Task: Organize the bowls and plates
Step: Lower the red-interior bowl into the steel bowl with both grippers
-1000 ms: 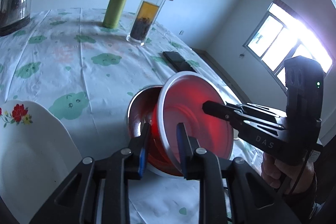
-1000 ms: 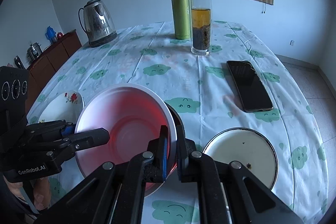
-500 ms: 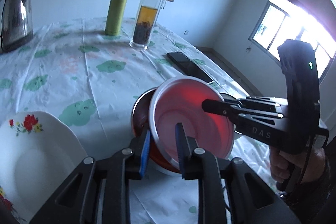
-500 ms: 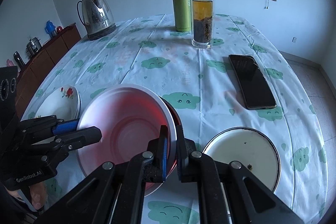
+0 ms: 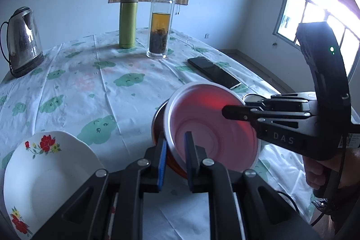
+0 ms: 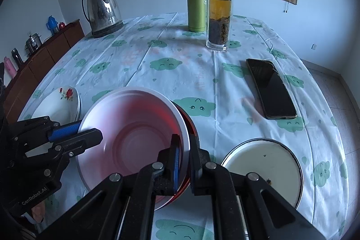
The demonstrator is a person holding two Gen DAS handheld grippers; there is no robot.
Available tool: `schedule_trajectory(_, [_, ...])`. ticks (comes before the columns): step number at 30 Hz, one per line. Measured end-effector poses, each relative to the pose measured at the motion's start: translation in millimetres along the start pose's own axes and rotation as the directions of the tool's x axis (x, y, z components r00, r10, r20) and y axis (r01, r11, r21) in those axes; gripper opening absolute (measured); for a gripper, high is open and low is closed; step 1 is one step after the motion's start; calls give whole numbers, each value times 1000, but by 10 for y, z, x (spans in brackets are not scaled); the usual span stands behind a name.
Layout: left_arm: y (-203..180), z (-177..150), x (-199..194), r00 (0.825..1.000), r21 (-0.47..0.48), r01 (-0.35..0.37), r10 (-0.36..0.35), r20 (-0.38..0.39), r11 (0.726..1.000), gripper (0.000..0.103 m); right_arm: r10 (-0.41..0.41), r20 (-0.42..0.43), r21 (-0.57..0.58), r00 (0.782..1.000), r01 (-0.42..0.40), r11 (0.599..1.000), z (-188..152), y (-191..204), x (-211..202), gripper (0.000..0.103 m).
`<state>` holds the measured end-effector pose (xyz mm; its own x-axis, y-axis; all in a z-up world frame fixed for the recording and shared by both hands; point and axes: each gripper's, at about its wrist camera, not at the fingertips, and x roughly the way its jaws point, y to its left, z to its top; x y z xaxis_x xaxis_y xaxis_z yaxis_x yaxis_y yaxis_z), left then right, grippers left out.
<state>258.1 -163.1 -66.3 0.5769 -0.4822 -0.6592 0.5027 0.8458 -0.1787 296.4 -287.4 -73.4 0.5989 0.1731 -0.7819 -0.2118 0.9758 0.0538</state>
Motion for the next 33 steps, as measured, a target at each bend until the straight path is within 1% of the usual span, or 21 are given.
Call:
schedule_trajectory(7, [18, 10, -5, 1000, -12, 11, -11, -1, 1000, 12, -22, -1, -28, 1000, 22, 999, -1, 44, 28, 9])
schedule_trajectory(19, [18, 11, -23, 1000, -6, 4, -4, 4, 1000, 12, -49, 1, -69, 999, 49, 996, -14, 100, 39, 10])
schedule_trajectory(33, [16, 13, -24, 1000, -6, 4, -4, 4, 1000, 12, -51, -1, -72, 999, 51, 996, -9, 100, 41, 11])
